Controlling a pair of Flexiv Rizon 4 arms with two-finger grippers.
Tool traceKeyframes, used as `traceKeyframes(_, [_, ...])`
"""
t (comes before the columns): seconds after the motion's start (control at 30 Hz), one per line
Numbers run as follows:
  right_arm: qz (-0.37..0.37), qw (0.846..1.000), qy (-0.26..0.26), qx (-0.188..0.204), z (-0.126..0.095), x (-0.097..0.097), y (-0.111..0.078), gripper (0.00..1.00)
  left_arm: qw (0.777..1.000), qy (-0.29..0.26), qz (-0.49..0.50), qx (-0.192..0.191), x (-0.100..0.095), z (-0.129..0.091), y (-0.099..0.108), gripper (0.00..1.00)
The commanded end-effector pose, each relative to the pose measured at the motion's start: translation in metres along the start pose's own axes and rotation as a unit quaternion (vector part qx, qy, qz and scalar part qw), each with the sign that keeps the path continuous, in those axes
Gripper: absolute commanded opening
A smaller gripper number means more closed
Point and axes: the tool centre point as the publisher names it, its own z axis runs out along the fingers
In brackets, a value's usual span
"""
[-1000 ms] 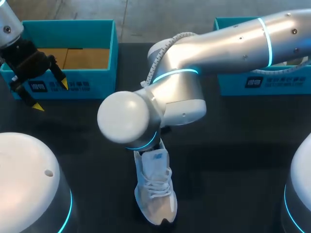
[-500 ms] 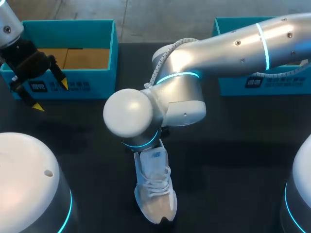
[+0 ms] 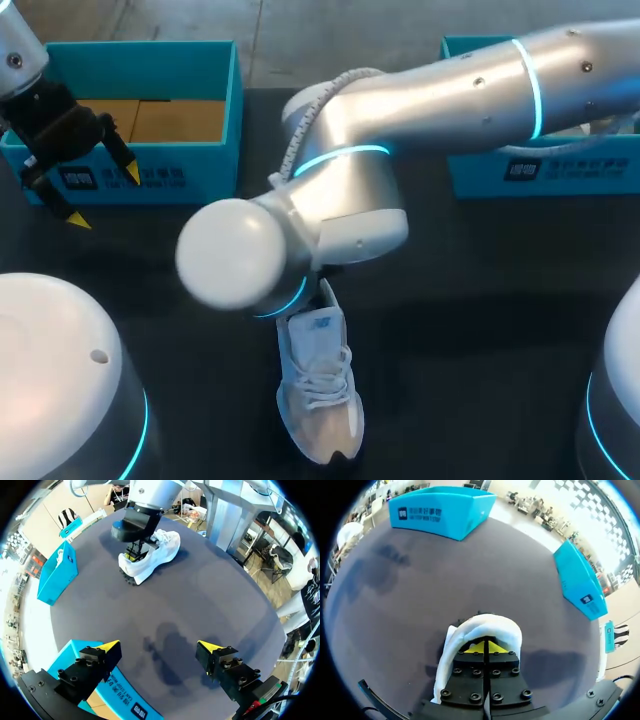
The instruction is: Take the shoe out of the shoebox, open the shoe tongue, remove and reinsert the insole, then place the shoe into the shoebox
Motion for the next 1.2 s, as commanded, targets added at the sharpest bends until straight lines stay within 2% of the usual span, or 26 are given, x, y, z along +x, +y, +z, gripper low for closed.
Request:
traceKeyframes(0.03, [0.008,1.000,-0.016,-0.009,-0.001,0.003,-0.001,0.00,1.000,0.001,0.000,-0.001,0.000,0.000,0.000,1.00])
traceKeyframes(0.37, [0.024,0.999,0.039,-0.011,0.031,0.001,0.003,0.00,1.000,0.001,0.000,-0.001,0.000,0.000,0.000,1.00])
traceKeyframes(0.63, [0.046,0.995,0.081,0.022,0.053,-0.001,-0.012,0.00,1.000,0.001,0.000,-0.001,0.000,0.000,0.000,1.00])
traceKeyframes(0.8, [0.054,0.990,0.124,0.041,0.066,0.006,-0.023,0.00,1.000,0.001,0.000,-0.001,0.000,0.000,0.000,1.00])
traceKeyframes(0.9, [0.052,0.990,0.124,0.039,0.060,0.009,-0.024,0.00,1.000,0.001,0.000,-0.001,0.000,0.000,0.000,1.00])
traceKeyframes(1.0, [0.051,0.991,0.118,0.023,0.044,0.007,-0.021,0.00,1.000,0.001,0.000,-0.001,0.000,0.000,0.000,1.00])
traceKeyframes(1.2, [0.040,0.994,0.102,0.018,0.021,0.008,-0.016,0.00,1.000,0.001,0.000,-0.001,0.000,0.000,0.000,1.00])
